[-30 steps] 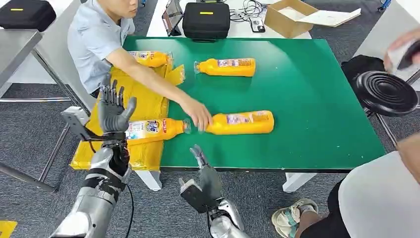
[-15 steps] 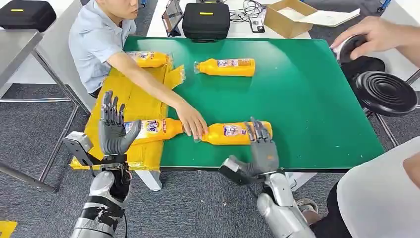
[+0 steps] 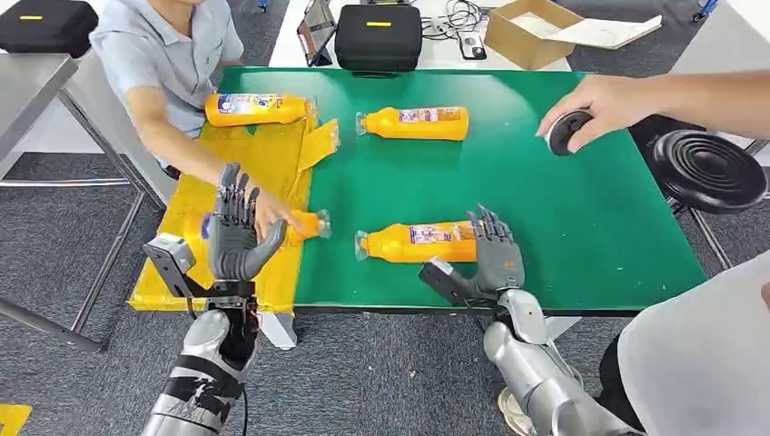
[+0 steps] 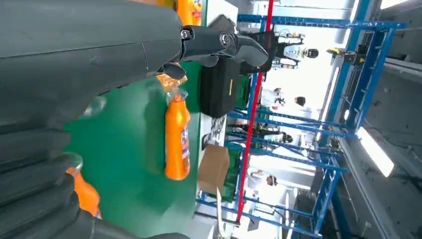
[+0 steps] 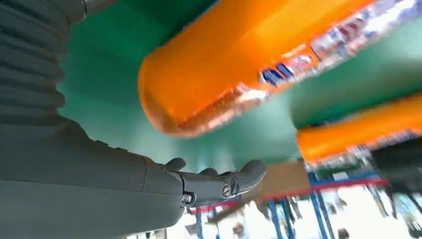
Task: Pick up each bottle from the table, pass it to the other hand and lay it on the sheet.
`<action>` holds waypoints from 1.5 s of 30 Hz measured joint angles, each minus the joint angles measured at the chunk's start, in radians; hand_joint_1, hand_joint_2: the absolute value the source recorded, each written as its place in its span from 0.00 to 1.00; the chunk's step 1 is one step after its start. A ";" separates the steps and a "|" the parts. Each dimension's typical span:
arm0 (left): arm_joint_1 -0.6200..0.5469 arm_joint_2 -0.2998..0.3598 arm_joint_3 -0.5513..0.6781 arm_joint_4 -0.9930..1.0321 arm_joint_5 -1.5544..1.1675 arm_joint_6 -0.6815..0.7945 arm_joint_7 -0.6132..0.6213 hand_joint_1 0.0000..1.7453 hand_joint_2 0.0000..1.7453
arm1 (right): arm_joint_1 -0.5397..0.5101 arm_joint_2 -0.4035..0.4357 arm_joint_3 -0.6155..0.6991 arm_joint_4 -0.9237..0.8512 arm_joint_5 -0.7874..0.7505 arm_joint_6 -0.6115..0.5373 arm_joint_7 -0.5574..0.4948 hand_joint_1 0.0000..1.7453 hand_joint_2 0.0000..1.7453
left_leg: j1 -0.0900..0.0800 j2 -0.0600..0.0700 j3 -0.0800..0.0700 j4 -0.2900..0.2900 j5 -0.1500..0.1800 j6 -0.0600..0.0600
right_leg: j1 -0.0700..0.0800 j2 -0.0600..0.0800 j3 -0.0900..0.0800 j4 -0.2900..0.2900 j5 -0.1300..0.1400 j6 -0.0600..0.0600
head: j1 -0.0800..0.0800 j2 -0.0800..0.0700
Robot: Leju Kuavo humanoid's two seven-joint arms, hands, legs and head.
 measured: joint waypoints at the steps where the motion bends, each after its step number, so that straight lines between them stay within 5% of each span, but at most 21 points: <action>1: -0.004 0.000 -0.006 0.004 0.000 -0.002 0.002 0.00 1.00 | -0.007 0.000 -0.002 0.012 -0.002 0.009 0.004 0.00 1.00 | 0.000 0.000 0.000 0.000 0.000 0.000 | 0.000 0.000 0.000 0.000 0.000 0.000 | 0.000 0.000; 21: -0.110 -0.033 -0.096 0.126 0.042 -0.037 0.016 0.00 1.00 | -0.121 -0.008 0.001 0.172 0.101 0.144 0.137 0.00 1.00 | 0.000 0.000 0.000 0.000 0.000 0.000 | 0.000 0.000 0.000 0.000 0.000 0.000 | 0.000 0.000; 22: -0.112 -0.034 -0.097 0.129 0.042 -0.037 0.016 0.00 1.00 | -0.123 -0.008 0.001 0.174 0.101 0.146 0.138 0.12 1.00 | 0.000 0.000 0.000 0.000 0.000 0.000 | 0.000 0.000 0.000 0.000 0.000 0.000 | 0.000 0.000; 23: -0.114 -0.034 -0.098 0.131 0.043 -0.038 0.016 0.00 1.00 | -0.124 -0.008 0.001 0.177 0.101 0.148 0.137 0.98 1.00 | 0.000 0.000 0.000 0.000 0.000 0.000 | 0.000 0.000 0.000 0.000 0.000 0.000 | 0.000 0.000; 45: -0.130 -0.034 -0.113 0.169 0.071 -0.045 0.004 0.00 1.00 | -0.130 -0.025 -0.026 0.201 0.020 0.225 0.045 1.00 1.00 | 0.000 0.001 0.002 0.000 0.000 0.000 | 0.000 0.000 0.001 0.000 0.000 0.000 | 0.000 0.000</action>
